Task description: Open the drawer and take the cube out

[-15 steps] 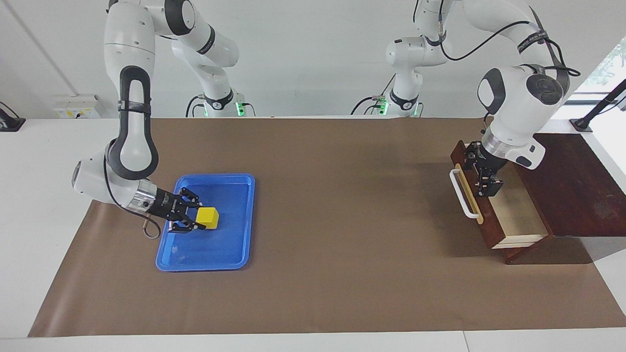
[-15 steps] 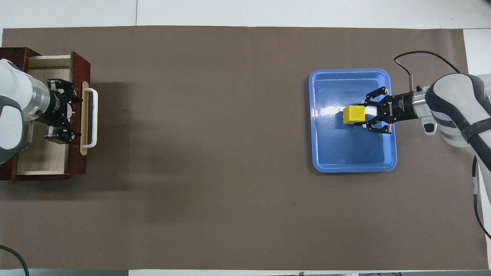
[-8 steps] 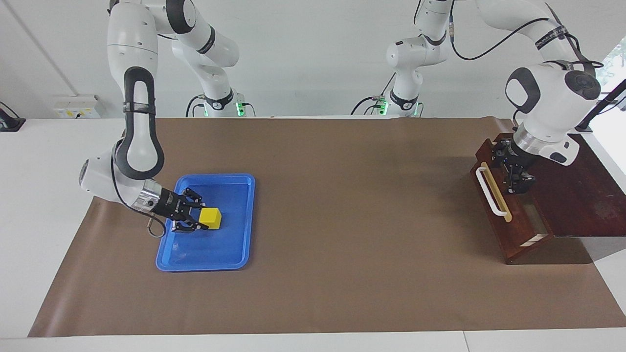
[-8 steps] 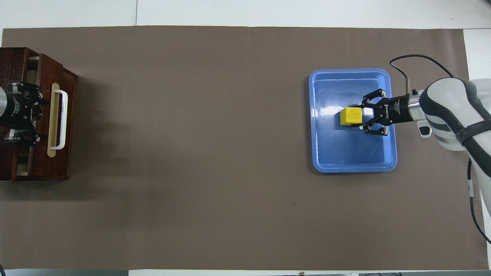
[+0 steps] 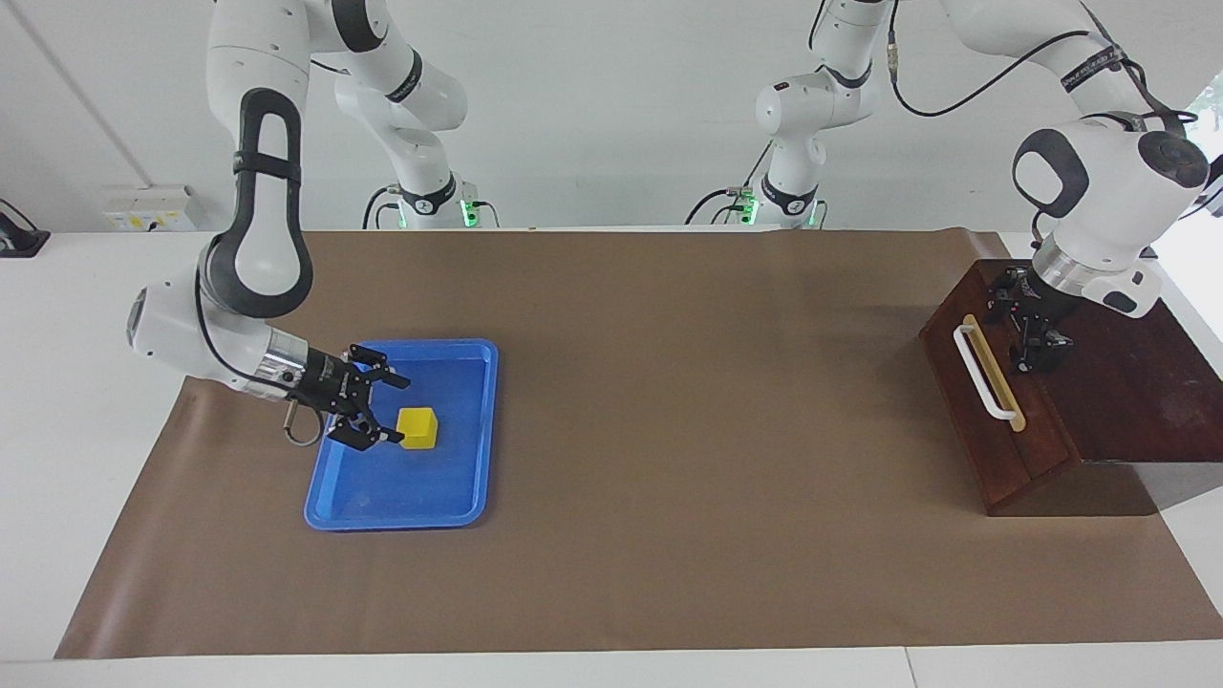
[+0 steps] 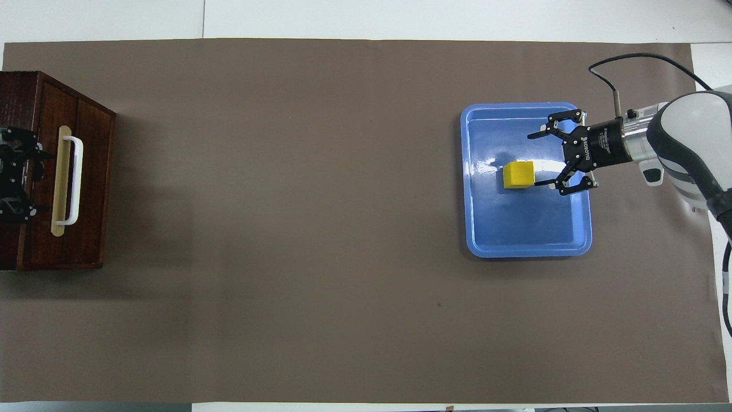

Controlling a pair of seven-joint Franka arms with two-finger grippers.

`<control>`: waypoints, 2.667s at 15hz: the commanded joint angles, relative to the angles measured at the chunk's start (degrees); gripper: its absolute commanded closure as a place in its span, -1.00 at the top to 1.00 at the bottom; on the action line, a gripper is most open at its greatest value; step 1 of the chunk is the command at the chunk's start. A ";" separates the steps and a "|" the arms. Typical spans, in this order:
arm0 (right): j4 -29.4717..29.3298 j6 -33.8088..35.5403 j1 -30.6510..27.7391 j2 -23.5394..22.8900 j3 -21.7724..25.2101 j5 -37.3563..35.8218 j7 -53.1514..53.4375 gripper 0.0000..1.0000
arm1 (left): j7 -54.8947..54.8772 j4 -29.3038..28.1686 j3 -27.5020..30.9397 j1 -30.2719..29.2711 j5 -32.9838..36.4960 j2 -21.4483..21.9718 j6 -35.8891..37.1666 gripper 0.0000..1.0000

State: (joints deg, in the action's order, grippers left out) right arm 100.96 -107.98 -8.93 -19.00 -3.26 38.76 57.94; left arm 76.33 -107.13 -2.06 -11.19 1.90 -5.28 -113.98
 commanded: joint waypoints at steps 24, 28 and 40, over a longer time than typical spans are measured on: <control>-10.00 16.22 5.94 15.83 -0.78 -40.52 -62.33 1.00 | -61.98 10.97 3.29 15.85 -2.43 6.96 29.34 1.00; -9.73 16.39 6.03 16.01 -0.87 -40.52 -61.72 1.00 | -65.52 13.79 2.42 15.33 -3.92 6.86 33.21 1.00; -9.38 17.36 5.50 16.18 -0.78 -40.17 -61.63 1.00 | -71.23 12.74 1.27 14.27 -3.83 6.95 32.16 1.00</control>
State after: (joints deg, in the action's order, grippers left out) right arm 90.47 -91.11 -2.70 -3.85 -3.69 -1.17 -3.48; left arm 5.95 -95.01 -0.45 3.26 -1.24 2.07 -82.45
